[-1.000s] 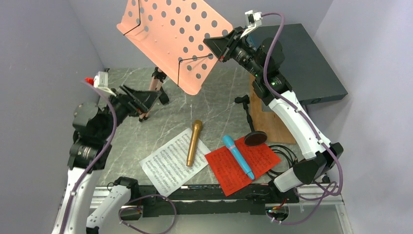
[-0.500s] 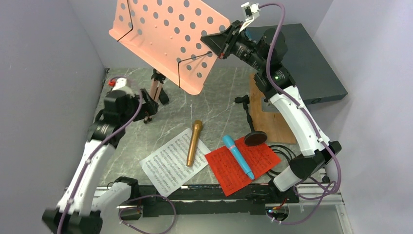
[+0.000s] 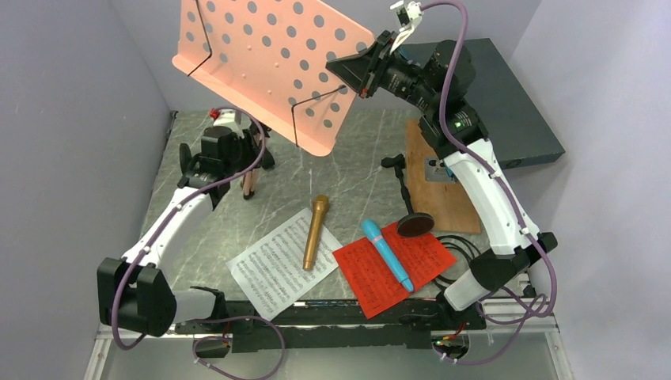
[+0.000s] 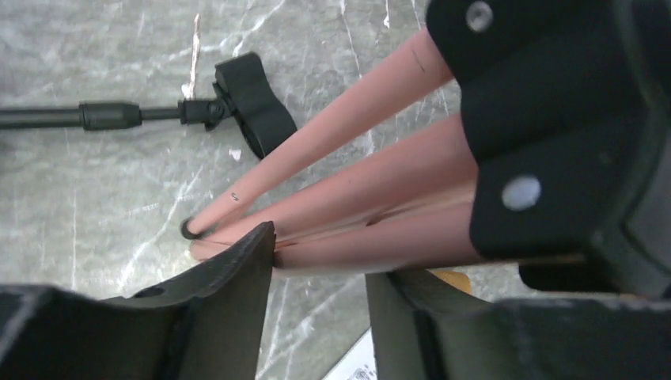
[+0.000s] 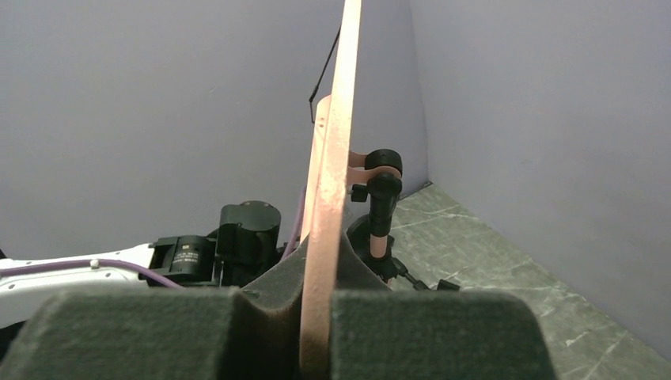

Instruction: Set up the instrument practice props

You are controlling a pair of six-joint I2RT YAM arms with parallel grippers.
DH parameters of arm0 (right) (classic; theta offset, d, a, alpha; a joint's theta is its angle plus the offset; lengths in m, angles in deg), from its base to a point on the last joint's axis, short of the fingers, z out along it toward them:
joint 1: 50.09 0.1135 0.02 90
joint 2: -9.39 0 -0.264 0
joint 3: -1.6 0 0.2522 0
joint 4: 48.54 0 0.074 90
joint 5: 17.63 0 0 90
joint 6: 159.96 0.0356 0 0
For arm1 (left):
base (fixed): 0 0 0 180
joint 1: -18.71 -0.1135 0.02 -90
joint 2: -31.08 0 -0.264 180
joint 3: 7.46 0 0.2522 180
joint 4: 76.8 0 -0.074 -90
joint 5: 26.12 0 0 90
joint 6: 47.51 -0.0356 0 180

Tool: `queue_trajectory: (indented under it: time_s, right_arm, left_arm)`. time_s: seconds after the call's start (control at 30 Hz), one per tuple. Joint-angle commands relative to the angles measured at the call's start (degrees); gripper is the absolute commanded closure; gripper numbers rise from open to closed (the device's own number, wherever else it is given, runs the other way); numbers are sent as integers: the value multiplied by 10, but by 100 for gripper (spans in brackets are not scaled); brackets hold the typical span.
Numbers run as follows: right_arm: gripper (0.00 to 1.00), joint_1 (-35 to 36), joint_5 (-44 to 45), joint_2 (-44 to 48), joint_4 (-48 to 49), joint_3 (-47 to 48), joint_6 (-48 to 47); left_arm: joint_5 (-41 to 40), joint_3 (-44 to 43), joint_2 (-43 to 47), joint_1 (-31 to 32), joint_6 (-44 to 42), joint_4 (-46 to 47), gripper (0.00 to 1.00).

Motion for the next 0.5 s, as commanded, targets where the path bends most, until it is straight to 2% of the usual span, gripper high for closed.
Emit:
queue_trajectory:
  time_s: [0.0,0.07,0.2,0.3,0.4,0.47]
  right_arm:
    - [100,-3,-16,40,37,55,-56]
    - [100,-3,-12,42,22,60,-65]
    - [100,-3,-2,46,5,65,-76]
    - [100,-3,-9,41,-7,81,-73]
    - [100,-3,-12,40,-12,92,-64]
    - [100,-3,-16,36,-14,98,-53]
  left_arm:
    - [-5,17,-25,11,-2,132,59]
    - [-5,23,-28,22,2,159,64]
    - [31,32,-40,32,21,230,59]
    - [73,20,-63,40,34,265,61]
    - [116,-2,-90,49,34,276,82]
    - [137,-2,-100,55,43,292,88]
